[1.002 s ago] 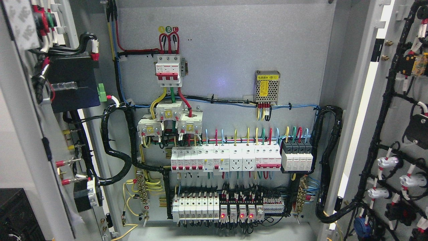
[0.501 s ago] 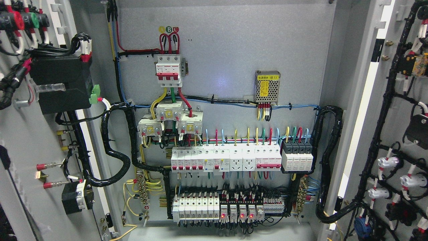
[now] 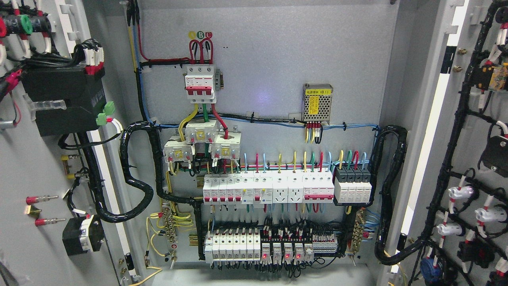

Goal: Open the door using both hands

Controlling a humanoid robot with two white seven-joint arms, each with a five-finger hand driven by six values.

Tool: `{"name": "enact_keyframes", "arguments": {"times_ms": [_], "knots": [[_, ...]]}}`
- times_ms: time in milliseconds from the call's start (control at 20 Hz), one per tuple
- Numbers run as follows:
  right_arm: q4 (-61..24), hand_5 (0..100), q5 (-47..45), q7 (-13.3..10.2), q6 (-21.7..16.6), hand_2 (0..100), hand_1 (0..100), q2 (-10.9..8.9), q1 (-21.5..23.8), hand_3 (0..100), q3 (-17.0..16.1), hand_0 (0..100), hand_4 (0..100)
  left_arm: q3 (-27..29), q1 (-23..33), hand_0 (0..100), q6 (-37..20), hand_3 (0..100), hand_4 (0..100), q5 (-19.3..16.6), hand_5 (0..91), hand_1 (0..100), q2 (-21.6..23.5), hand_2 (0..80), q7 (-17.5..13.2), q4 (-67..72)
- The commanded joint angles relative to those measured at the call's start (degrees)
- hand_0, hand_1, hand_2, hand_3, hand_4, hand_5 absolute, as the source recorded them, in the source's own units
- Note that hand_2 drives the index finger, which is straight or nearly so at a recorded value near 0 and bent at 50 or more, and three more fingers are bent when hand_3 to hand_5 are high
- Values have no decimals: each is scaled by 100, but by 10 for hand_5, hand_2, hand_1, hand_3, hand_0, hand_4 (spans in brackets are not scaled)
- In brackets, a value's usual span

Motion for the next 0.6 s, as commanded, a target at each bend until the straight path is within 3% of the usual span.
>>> {"name": "enact_keyframes", "arguments": {"times_ms": [0, 150, 251, 451, 551], "knots": [[70, 0, -14, 23, -50, 0, 0, -169, 17, 0, -357, 192, 0, -755, 453, 0, -3, 0, 0, 79, 0, 0, 237, 0, 5, -2072], [-18, 0, 4, 6, -42, 0, 0, -547, 184, 0, -806, 192, 0, -1132, 655, 0, 6, 0, 0, 79, 0, 0, 395, 0, 5, -2872], [-36, 0, 4, -3, -42, 0, 0, -636, 193, 0, -868, 192, 0, -1369, 752, 0, 6, 0, 0, 79, 0, 0, 527, 0, 5, -3364], [-429, 0, 13, -30, -33, 0, 0, -1188, 447, 0, -1052, 191, 0, -1800, 1094, 0, 6, 0, 0, 79, 0, 0, 861, 0, 5, -4541], [-842, 0, 13, -283, -94, 0, 0, -1496, 754, 0, -1096, 191, 0, -2037, 1218, 0, 23, 0, 0, 79, 0, 0, 1063, 0, 5, -5157]]}}
